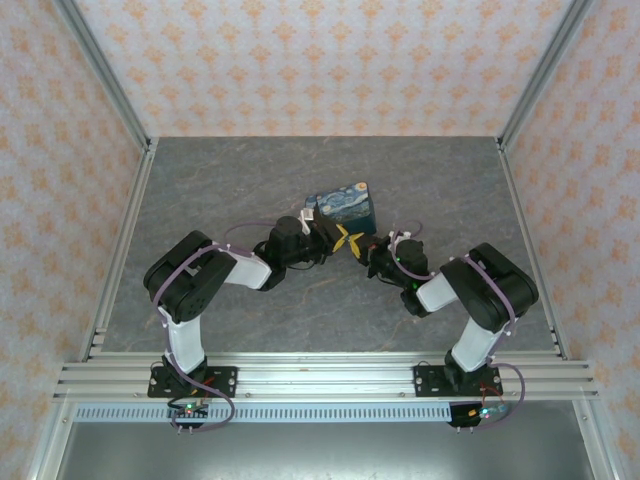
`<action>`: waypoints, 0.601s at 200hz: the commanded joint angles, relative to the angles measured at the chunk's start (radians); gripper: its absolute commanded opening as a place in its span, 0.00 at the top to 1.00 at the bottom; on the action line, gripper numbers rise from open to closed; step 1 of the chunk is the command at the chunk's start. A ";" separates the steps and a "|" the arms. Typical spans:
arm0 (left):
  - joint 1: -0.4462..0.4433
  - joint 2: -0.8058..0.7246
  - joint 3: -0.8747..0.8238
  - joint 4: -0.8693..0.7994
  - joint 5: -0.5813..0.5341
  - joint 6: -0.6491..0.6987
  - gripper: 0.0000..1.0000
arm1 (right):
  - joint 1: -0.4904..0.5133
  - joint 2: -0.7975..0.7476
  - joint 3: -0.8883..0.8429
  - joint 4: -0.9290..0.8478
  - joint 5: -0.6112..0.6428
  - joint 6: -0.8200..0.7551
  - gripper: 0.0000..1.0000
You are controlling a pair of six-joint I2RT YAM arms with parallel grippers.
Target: Unlock the padlock with the key
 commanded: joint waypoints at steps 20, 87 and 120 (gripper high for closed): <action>-0.043 0.003 -0.019 -0.022 0.045 0.061 1.00 | 0.030 0.012 0.039 0.051 -0.112 -0.030 0.69; -0.007 0.015 -0.035 -0.114 0.022 0.150 1.00 | -0.009 -0.124 -0.061 -0.083 -0.119 -0.110 0.34; 0.005 -0.009 -0.014 -0.221 0.048 0.227 1.00 | -0.031 -0.329 -0.059 -0.407 -0.136 -0.278 0.33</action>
